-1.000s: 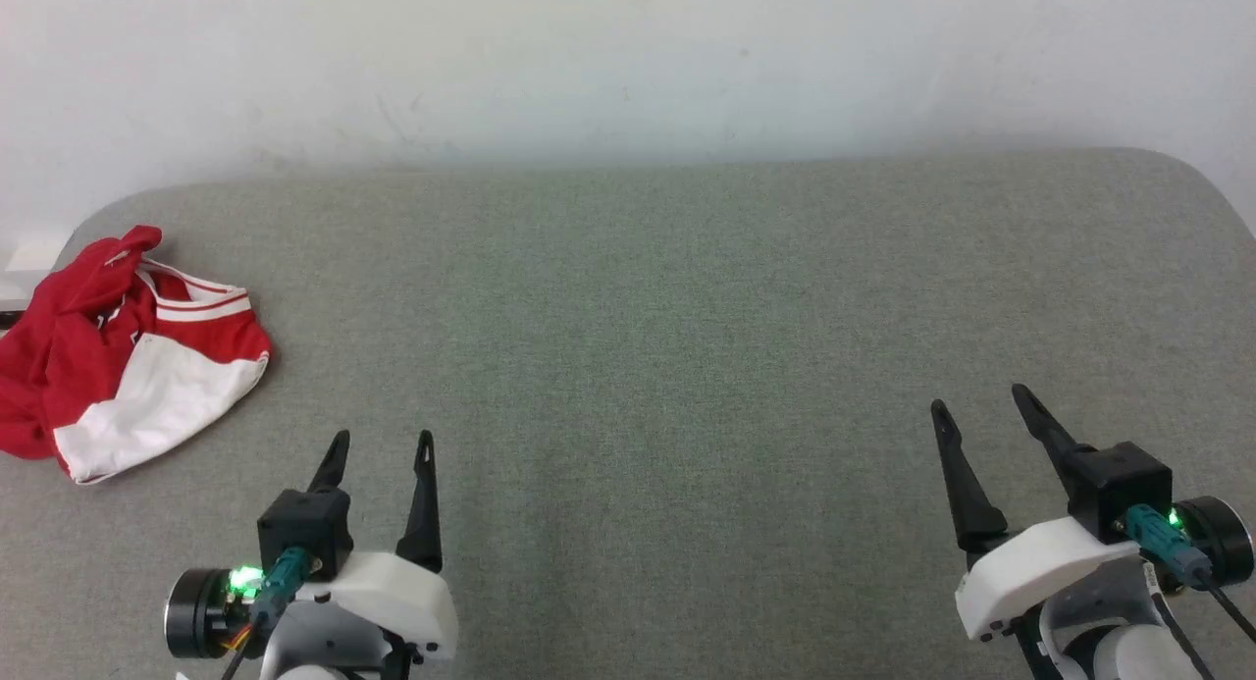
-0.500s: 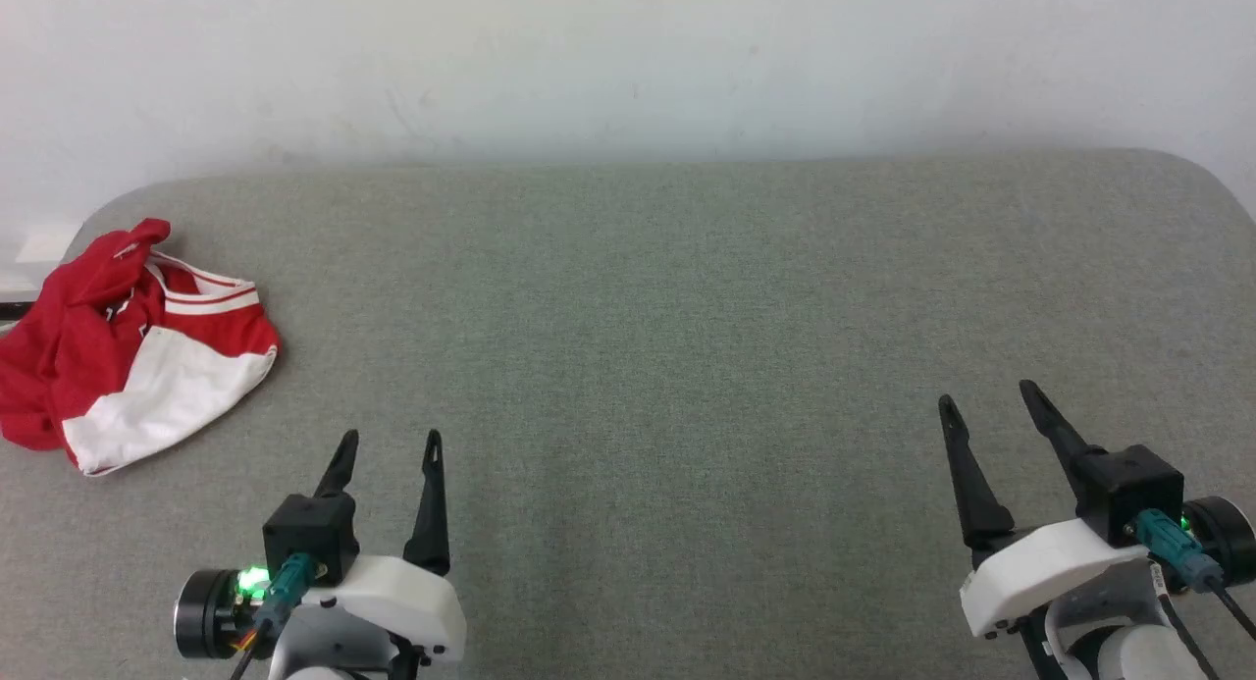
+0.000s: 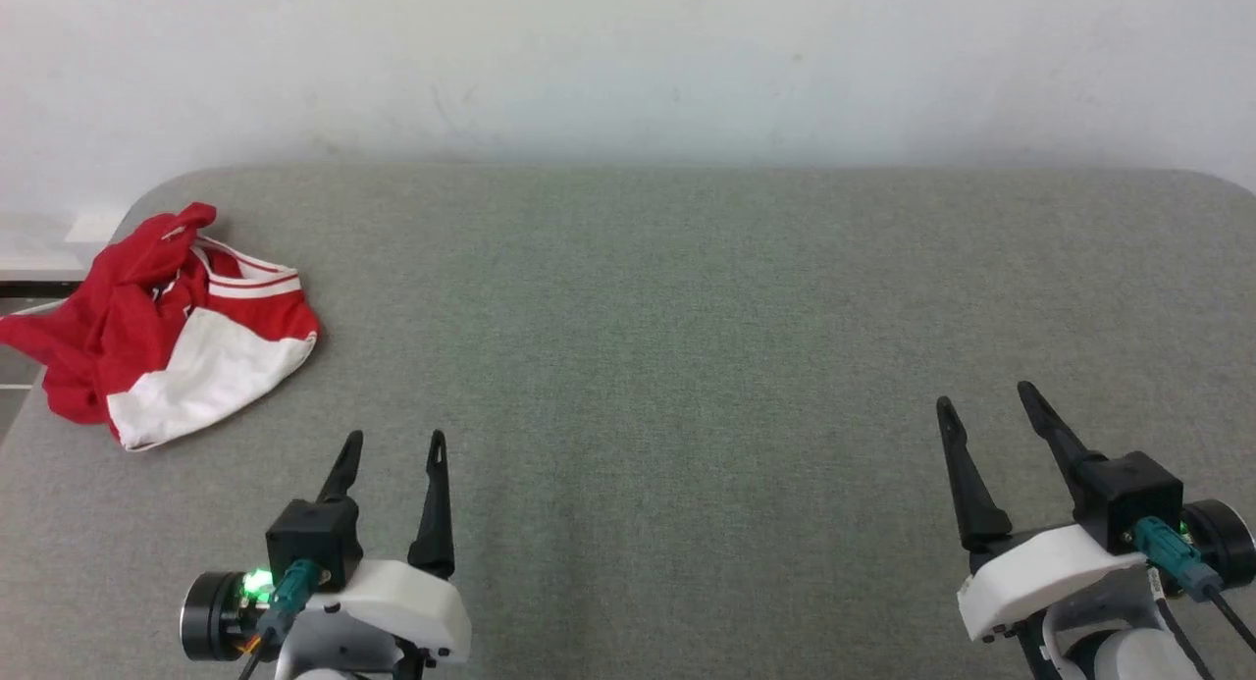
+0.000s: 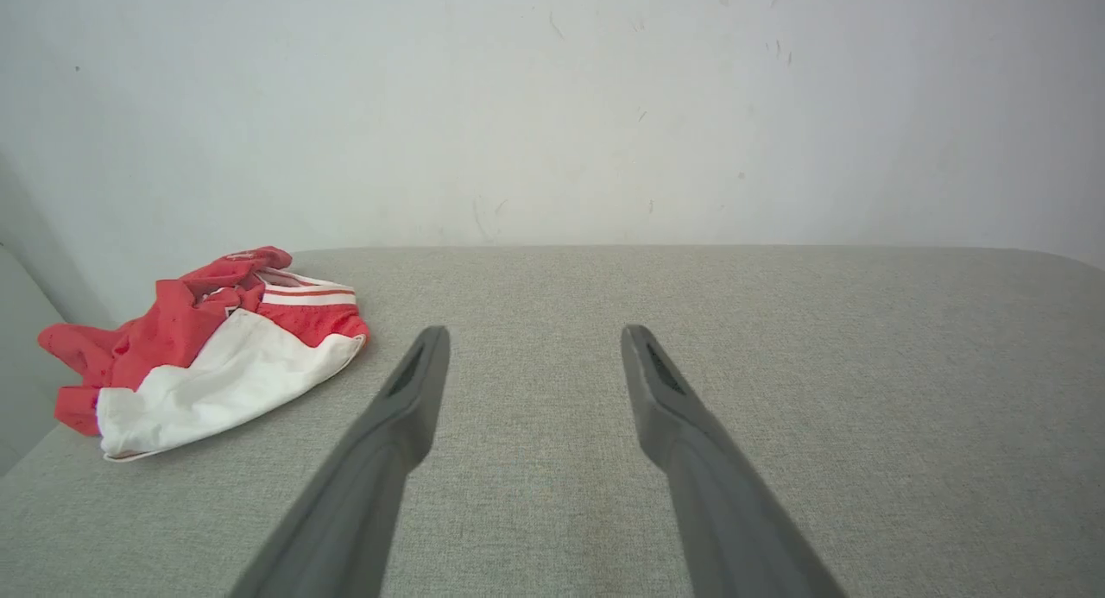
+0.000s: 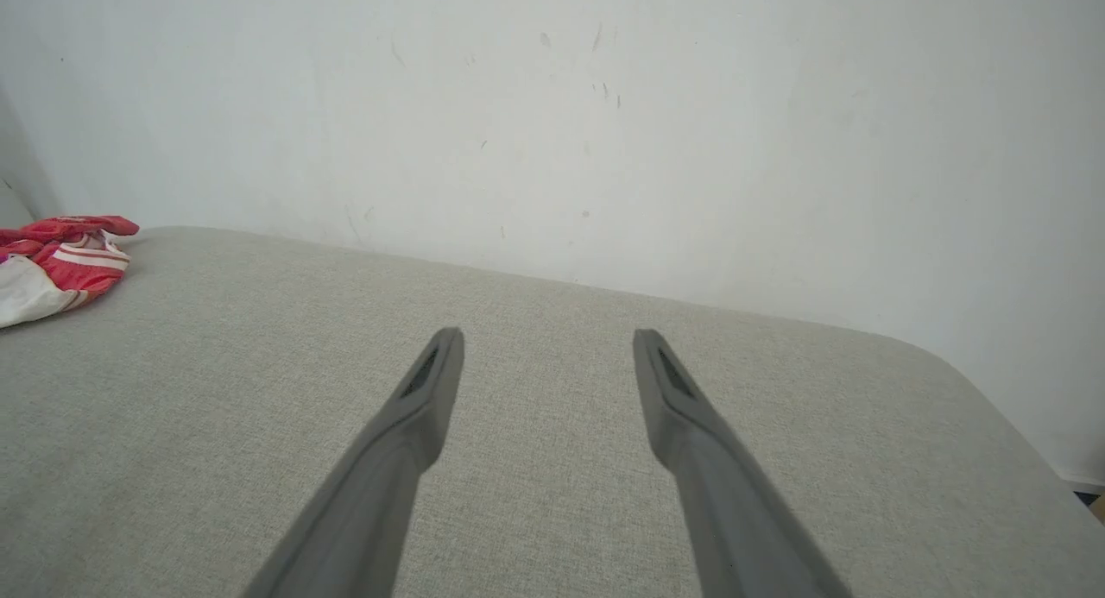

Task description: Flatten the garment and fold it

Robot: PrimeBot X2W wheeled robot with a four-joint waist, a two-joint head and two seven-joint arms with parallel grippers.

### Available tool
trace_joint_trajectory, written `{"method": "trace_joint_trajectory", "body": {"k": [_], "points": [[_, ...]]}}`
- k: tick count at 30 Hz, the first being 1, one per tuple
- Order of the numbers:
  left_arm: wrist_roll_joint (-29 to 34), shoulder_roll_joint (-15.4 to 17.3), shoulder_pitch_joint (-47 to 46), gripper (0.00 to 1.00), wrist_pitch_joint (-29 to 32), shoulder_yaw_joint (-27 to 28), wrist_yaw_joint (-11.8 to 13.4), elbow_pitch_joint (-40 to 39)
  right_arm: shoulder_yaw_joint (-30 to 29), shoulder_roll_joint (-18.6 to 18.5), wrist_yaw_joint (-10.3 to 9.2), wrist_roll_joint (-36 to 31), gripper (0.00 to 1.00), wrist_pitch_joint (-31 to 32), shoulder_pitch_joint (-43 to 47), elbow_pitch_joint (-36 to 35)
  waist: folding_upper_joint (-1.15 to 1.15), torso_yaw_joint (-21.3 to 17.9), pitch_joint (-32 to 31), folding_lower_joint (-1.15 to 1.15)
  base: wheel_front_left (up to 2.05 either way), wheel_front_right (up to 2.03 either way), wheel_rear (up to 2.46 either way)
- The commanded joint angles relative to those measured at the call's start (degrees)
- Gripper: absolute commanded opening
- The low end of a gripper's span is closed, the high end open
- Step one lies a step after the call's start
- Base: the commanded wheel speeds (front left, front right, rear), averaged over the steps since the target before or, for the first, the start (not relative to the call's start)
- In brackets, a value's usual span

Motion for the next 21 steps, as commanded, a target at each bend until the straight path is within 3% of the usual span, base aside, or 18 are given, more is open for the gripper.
{"method": "trace_joint_trajectory", "body": {"k": [1,21], "points": [[-0.45,0.09,0.23,1.00,-0.61,-0.14,0.60,0.27,0.00,0.08,-0.03,0.02,1.00,-0.62,0.60,0.29,0.00,0.49,-0.15,0.00,0.00,0.00,0.00],[-0.94,0.14,0.84,1.00,-3.00,-0.84,1.04,1.05,1.19,0.12,-0.05,0.62,1.00,-3.01,1.47,0.36,0.00,7.84,-0.69,0.00,0.00,0.00,0.00]]}}
